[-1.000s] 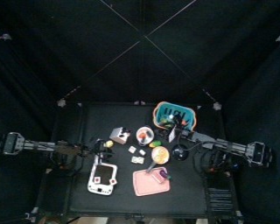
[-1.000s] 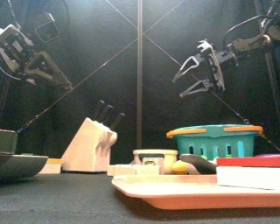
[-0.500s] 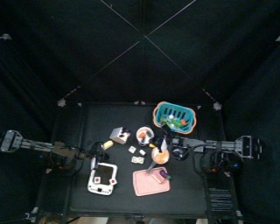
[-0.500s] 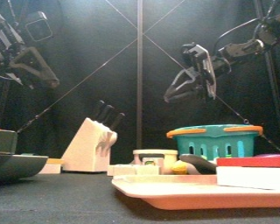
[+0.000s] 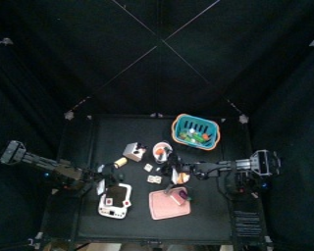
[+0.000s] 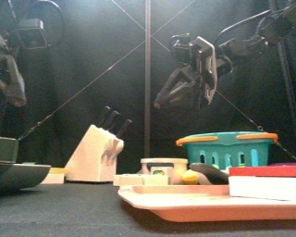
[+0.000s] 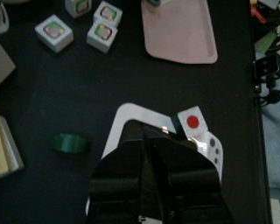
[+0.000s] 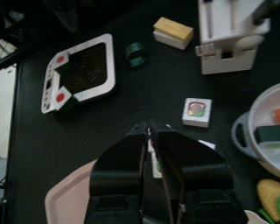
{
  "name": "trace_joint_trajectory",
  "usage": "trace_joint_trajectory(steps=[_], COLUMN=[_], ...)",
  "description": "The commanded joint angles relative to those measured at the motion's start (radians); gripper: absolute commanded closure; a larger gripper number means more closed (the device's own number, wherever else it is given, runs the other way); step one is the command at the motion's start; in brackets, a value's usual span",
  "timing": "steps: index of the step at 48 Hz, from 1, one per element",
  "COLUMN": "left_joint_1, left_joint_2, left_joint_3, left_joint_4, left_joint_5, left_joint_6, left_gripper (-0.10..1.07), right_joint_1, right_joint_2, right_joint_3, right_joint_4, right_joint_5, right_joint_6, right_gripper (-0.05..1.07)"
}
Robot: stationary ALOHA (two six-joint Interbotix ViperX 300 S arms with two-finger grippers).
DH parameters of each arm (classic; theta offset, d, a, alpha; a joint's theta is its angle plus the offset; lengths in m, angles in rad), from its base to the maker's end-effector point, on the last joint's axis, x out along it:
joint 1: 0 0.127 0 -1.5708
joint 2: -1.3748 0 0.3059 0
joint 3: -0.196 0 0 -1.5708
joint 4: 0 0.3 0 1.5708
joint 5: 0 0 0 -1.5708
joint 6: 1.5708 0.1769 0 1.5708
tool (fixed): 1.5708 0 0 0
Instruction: Move stove closer to center
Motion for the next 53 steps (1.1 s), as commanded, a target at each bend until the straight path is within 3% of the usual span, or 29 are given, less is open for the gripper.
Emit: trace_joint_trajectory(steps=[1,13,32,53], left_joint_1=[-0.031,-0.066,-0.075,-0.069], left_joint_2=[-0.017,-0.029,-0.029,-0.029], left_joint_3=[-0.028,-0.017,0.048,0.129], left_joint_4=[-0.051,-0.202,-0.388,-0.385], left_joint_5=[0.074,0.209,0.316,0.299], left_joint_6=[0.000,-0.005,-0.008,-0.008], left_gripper=[0.50,0.50,0.50,0.50], right_joint_1=[0.029,0.092,0.166,0.186], right_joint_2=[0.017,0.143,0.310,0.425], right_joint_3=[-0.048,-0.137,-0.302,-0.413], right_joint_4=[-0.008,-0.008,0.025,-0.025], right_joint_5=[-0.006,0.000,0.046,0.106], right_joint_6=[0.000,-0.006,-0.005,0.000], right_gripper=[0.49,0.49,0.49,0.49])
